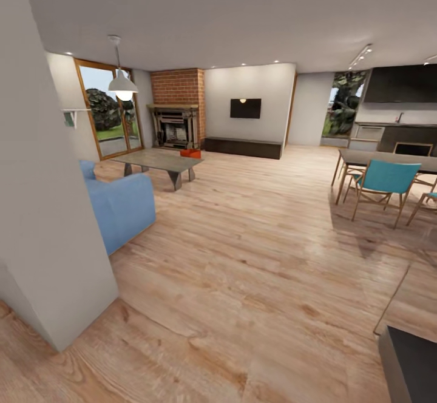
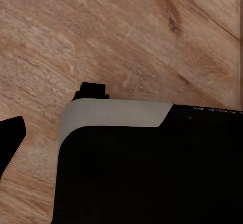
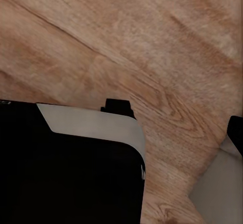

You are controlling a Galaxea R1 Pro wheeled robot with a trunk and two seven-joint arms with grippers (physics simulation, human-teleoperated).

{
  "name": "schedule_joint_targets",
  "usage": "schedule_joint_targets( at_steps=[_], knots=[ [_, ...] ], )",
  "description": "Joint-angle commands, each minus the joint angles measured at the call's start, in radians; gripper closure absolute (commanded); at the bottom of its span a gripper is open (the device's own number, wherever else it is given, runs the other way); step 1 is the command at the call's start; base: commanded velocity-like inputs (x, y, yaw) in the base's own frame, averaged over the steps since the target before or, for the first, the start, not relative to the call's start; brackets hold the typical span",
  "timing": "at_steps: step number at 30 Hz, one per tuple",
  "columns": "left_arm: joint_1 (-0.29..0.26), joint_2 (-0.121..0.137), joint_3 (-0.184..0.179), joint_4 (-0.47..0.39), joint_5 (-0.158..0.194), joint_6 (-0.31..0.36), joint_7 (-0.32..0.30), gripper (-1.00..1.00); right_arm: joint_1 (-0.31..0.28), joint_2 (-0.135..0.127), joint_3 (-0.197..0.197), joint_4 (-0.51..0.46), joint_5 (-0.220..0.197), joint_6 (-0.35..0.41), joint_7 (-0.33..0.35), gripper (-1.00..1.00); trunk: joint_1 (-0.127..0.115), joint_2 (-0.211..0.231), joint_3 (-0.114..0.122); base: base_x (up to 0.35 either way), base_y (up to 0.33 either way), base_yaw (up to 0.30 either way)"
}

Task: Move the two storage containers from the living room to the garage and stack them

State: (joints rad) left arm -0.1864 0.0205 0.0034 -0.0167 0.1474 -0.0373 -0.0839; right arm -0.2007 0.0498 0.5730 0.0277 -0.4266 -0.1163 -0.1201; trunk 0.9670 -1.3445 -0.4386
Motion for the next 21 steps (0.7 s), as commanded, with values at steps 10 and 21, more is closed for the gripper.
schedule_joint_targets(
  at_steps=[10, 21],
  knots=[
    [-0.001, 0.001, 0.000, 0.001, 0.009, -0.003, -0.005, -1.00, -0.001, 0.001, 0.008, 0.003, -0.010, -0.008, -0.001, -1.00, 0.001, 0.000, -0.001, 0.319, 0.000, -0.006],
    [-0.001, 0.001, 0.001, 0.001, 0.008, -0.003, -0.005, -1.00, -0.001, 0.001, 0.008, 0.003, -0.012, -0.008, -0.001, -1.00, 0.001, 0.000, -0.001, 0.319, 0.000, -0.214]
  ],
)
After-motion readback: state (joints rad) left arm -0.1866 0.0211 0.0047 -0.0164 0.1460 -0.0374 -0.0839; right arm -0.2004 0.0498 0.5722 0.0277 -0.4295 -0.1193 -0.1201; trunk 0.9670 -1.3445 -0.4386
